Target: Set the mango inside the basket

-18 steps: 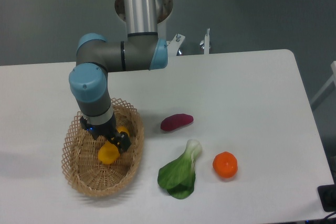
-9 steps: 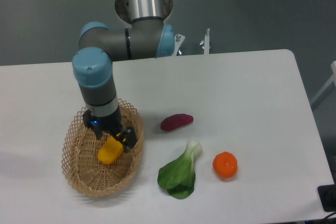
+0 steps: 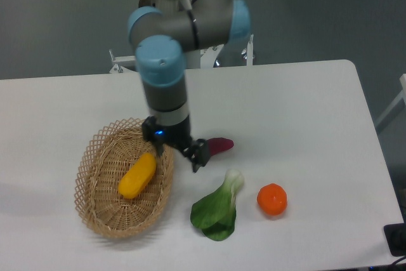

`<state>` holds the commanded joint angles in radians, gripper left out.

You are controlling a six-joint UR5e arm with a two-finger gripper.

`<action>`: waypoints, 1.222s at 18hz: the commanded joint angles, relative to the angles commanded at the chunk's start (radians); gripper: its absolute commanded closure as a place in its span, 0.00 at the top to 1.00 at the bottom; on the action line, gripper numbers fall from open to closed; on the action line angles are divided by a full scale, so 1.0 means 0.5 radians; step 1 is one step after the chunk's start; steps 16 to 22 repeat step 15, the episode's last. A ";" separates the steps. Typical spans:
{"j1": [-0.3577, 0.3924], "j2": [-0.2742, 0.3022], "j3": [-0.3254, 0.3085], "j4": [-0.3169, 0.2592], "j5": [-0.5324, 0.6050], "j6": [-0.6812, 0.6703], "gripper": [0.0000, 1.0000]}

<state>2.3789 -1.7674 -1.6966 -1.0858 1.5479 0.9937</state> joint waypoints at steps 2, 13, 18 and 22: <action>0.101 0.037 0.027 -0.101 -0.070 0.126 1.00; 0.246 0.108 0.196 -0.445 -0.089 0.390 1.00; 0.246 0.105 0.196 -0.439 -0.086 0.387 1.00; 0.246 0.105 0.196 -0.439 -0.086 0.387 1.00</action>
